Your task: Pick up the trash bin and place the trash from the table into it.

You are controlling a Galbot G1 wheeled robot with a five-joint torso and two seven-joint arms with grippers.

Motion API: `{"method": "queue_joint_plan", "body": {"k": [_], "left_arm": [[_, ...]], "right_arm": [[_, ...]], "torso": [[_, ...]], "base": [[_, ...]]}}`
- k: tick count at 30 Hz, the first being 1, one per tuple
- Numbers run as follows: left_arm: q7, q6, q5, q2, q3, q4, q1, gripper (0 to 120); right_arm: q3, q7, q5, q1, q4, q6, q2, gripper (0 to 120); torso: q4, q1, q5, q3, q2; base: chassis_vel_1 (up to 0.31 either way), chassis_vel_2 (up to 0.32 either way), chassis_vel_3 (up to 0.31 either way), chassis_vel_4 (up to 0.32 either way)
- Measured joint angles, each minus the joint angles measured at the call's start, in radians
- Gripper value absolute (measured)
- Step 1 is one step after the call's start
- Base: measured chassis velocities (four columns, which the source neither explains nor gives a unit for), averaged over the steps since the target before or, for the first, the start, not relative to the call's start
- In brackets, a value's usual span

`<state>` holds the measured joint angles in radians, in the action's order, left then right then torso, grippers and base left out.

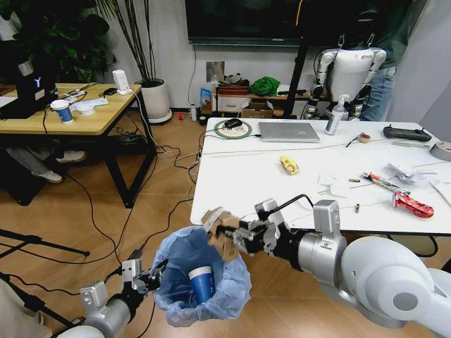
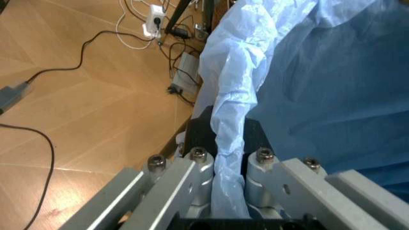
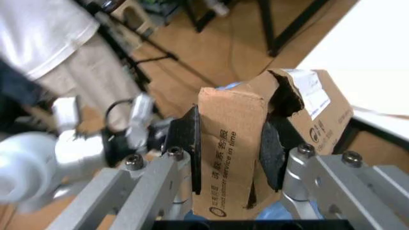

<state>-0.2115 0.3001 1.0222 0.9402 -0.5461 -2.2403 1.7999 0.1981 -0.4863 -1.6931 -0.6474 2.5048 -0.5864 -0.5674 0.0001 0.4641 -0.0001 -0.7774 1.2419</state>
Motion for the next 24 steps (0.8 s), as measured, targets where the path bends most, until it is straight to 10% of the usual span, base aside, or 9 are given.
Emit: {"method": "queue_joint_plan", "body": {"k": [24], "left_arm": [[-0.029, -0.003, 0.04, -0.013, -0.03, 0.01, -0.004, 2]], "right_arm": [[0.005, 0.199, 0.052, 0.018, -0.004, 0.033, -0.01, 23]], "torso": [[0.0, 0.0, 0.0, 0.0, 0.0]], "base": [[0.0, 0.0, 0.0, 0.0]]}}
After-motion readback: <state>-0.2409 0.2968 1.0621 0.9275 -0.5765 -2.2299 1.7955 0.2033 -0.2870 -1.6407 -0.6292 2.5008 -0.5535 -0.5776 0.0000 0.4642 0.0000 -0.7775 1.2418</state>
